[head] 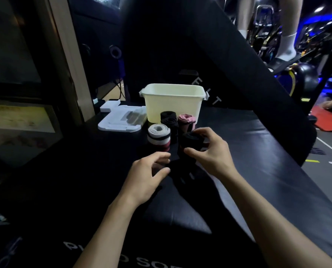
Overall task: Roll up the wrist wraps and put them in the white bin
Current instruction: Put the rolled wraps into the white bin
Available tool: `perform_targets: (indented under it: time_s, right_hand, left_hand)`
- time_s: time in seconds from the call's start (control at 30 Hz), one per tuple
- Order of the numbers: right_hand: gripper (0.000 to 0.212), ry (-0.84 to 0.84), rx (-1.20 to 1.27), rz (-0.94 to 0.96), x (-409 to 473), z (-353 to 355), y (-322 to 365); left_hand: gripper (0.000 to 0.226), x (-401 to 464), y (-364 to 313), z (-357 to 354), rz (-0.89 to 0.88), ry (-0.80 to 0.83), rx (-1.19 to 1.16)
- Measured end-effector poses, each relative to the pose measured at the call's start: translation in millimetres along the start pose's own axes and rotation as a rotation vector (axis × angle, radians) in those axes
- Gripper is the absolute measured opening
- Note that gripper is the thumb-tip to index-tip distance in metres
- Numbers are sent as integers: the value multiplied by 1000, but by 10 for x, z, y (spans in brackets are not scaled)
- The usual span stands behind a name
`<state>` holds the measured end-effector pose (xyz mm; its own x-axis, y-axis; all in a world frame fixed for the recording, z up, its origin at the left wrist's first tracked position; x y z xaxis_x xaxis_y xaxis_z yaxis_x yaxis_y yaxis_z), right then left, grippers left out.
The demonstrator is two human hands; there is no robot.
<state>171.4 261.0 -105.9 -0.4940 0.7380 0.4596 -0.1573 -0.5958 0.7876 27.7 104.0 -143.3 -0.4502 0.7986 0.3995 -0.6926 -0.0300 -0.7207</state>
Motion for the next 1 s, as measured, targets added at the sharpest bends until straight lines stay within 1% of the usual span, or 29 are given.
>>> perform_targets:
  time_s: [0.1, 0.2, 0.27, 0.33, 0.43, 0.5, 0.57, 0.63, 0.73, 0.8, 0.83, 0.87, 0.9, 0.93, 1.0]
  right_hand:
    - [55, -27, -34, 45, 335, -177, -57]
    - [59, 37, -116, 48, 493, -409, -176]
    - [59, 66, -123, 39, 524, -473, -266]
    - [58, 86, -95, 42, 536, -467, -329]
    - [58, 110, -66, 56, 510, -430, -413]
    - [59, 128, -34, 55, 482, -415, -455]
    - [58, 145, 6, 45, 470, -409, -494]
    - [57, 148, 29, 44, 476, -400, -525]
    - [57, 154, 52, 44, 482, -424, -583]
    - [57, 144, 61, 39, 478, -421, -620]
    - [57, 144, 62, 39, 474, -422, -629]
    - [57, 146, 63, 36, 474, -427, -633]
    - [57, 147, 64, 37, 467, -429, -627]
    - [57, 148, 64, 39, 463, -432, -620]
    - [58, 152, 67, 41, 448, -440, -589]
  left_hand:
    - [28, 105, 89, 134, 11, -102, -7]
    - [24, 187, 137, 262, 43, -180, -35]
    - [21, 297, 172, 364, 76, -215, -54]
    - [20, 525, 191, 501, 81, -246, -43]
    - [20, 1173, 202, 693, 91, -250, 9]
    - [23, 1678, 204, 764, 95, -221, 145]
    - [31, 2141, 233, 757, 64, -162, 363]
    - [42, 2486, 315, 671, 57, -57, 540]
    - [60, 2812, 483, 478, 63, 143, 754]
    - [63, 2921, 552, 349, 77, 236, 854]
    - [57, 2956, 554, 323, 80, 230, 892]
    - [44, 2991, 530, 326, 72, 184, 921]
    - [28, 3007, 480, 350, 70, 116, 933]
    - [17, 3009, 425, 389, 74, 48, 930]
    - [11, 2990, 300, 469, 73, -43, 925]
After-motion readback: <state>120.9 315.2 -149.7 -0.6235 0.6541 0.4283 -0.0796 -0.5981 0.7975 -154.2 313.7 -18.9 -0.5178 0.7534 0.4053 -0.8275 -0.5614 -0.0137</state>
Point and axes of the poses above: each hand's wrist, its own x-axis towards the middle knuckle, its own z-axis out of the back of the hand, y = z × x, the point moved 8 cm from there along x, towards the middle knuckle, and after that the axes turned 4 degrees about x, right-handed, at the moved point
